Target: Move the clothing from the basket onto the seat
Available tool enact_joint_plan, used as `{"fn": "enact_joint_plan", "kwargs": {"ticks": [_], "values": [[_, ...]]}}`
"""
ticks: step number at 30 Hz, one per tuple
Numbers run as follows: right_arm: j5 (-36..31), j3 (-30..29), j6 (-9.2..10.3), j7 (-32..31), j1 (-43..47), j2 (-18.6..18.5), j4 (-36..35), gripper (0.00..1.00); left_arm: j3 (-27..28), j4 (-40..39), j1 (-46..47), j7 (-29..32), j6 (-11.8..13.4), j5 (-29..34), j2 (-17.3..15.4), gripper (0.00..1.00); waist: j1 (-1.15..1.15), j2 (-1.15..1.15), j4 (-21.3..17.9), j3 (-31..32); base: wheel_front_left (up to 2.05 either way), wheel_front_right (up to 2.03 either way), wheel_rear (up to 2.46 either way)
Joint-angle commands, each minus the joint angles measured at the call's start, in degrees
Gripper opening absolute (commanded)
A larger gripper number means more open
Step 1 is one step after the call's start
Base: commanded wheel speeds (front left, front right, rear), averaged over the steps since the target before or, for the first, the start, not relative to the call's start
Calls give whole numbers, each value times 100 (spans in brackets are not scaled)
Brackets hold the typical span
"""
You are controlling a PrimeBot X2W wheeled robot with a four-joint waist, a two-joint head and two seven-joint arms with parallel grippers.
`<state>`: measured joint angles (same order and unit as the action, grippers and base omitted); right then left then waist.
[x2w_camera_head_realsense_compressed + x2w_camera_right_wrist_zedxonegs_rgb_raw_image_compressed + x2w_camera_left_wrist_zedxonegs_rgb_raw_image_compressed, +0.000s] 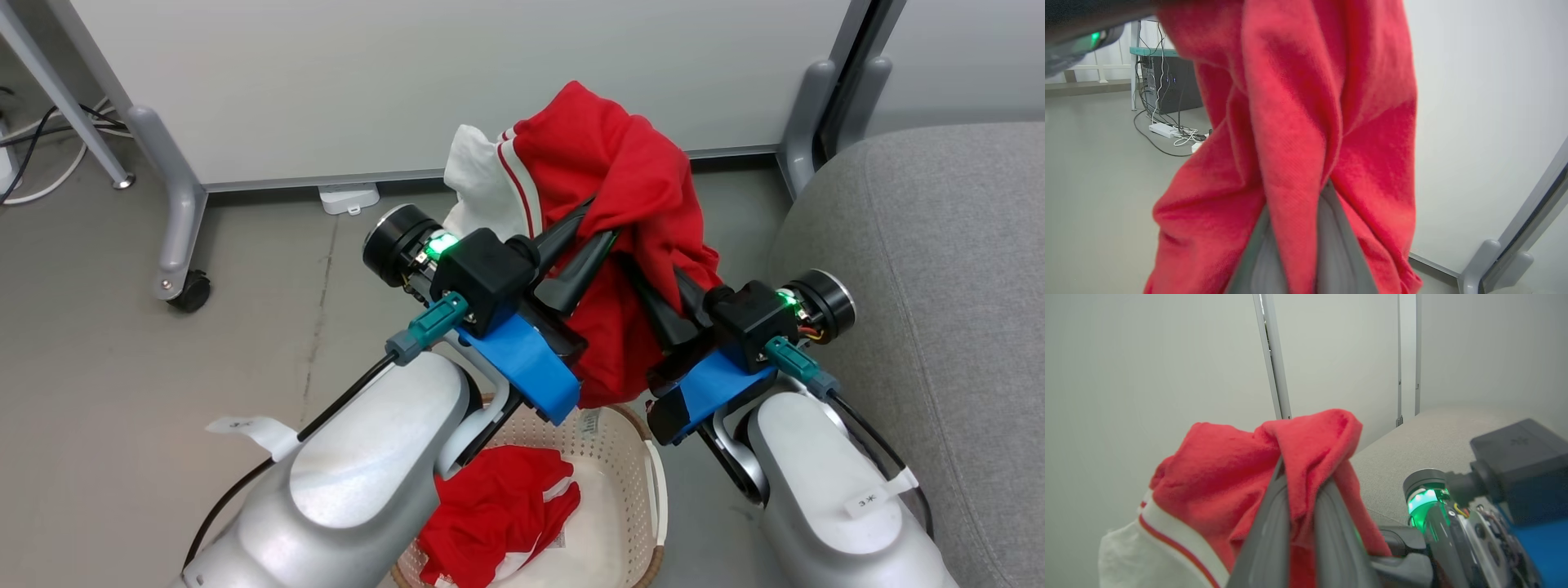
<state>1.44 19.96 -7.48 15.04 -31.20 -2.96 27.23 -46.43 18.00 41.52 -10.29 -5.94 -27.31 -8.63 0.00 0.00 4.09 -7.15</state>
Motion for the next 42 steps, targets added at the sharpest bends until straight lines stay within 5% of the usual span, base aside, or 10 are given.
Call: {"fn": "enact_joint_plan", "kwargs": {"ticks": [1,21,22,23,24,42], "values": [[28,12,-3,22,-67,8,12,0,10,-19,56,-49,-1,-28,-17,0,0,0,-5,0,0,0,0],[149,15,-3,22,2,11,-66,0,-34,30,51,-91,80,-118,-38,0,0,0,-35,-39,0,0,0],[155,16,-3,22,-3,11,-66,0,-22,31,41,-90,79,-131,-31,19,0,0,-32,-43,0,0,0],[164,17,-3,22,-8,11,-68,0,-22,34,44,-93,83,-131,-30,80,0,0,-28,-45,0,0,0],[175,16,-3,22,-11,11,-72,0,-17,30,52,-108,96,-119,-33,100,0,0,-25,-49,0,0,0],[18,-871,-3,23,-66,7,-273,0,-165,-81,-120,-203,240,-18,-138,100,0,0,-75,-430,0,0,0]]}}
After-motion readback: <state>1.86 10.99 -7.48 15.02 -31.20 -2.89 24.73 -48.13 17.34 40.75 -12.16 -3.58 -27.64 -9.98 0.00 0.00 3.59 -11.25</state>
